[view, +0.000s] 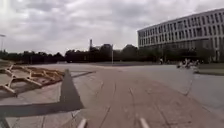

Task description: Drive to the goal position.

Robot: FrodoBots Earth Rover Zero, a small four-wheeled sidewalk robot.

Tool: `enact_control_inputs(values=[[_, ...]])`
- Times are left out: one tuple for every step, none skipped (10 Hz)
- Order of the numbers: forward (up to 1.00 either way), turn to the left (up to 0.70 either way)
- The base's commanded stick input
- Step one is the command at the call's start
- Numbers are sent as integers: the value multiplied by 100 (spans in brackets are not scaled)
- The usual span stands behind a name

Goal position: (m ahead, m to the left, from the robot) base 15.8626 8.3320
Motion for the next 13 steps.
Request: enact_control_inputs(values=[[70, 0], [70, 0], [70, 0], [70, 0], [70, 0], [70, 0], [70, 0], [70, 0], [70, 0], [70, 0], [70, 0], [70, 0], [70, 0]])
